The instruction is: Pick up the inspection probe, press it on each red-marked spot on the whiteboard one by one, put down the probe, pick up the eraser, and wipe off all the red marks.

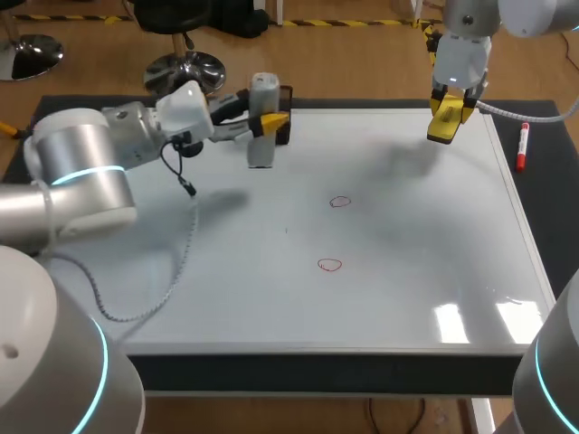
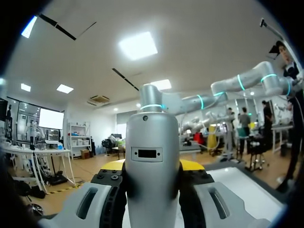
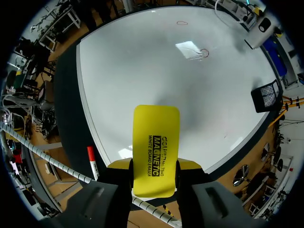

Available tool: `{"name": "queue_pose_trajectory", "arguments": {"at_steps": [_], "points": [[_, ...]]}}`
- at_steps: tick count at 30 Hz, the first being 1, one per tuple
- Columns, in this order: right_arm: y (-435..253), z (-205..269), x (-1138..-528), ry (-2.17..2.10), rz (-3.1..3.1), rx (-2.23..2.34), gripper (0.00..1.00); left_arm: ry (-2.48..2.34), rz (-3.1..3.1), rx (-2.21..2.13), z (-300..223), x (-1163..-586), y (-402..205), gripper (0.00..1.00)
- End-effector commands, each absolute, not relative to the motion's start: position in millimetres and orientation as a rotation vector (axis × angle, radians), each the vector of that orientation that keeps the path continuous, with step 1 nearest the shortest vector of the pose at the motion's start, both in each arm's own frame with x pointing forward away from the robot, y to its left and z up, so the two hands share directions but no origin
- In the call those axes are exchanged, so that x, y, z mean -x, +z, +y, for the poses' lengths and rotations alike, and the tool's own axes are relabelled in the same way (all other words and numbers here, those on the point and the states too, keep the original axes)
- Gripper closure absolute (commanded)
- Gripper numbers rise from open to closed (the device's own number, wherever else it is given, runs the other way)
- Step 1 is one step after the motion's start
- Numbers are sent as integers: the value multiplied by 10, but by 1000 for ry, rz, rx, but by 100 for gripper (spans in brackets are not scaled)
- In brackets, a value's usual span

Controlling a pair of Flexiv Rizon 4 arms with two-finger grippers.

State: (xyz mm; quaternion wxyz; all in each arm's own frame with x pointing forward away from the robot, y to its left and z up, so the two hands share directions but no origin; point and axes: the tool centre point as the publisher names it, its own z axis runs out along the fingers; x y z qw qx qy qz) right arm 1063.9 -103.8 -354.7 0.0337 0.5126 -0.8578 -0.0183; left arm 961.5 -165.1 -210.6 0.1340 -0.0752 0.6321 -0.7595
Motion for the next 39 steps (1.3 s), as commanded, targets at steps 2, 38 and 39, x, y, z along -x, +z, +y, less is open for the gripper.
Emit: {"name": "queue_pose_trajectory", "arguments": {"at_steps": [2,38,39], "points": [[-3535,-1042,-10650,-53,-2633,-1577,100,-2200,1790,252,-1460,-9609,-2096,100],[-3535,-1042,-10650,-53,-2633,-1577,100,-2175,1744,315,-1178,-9731,-2101,100],[-3535,-1042,-10650,-53,-2633,-1577,100,-2175,1744,315,-1178,-9731,-2101,100]]}}
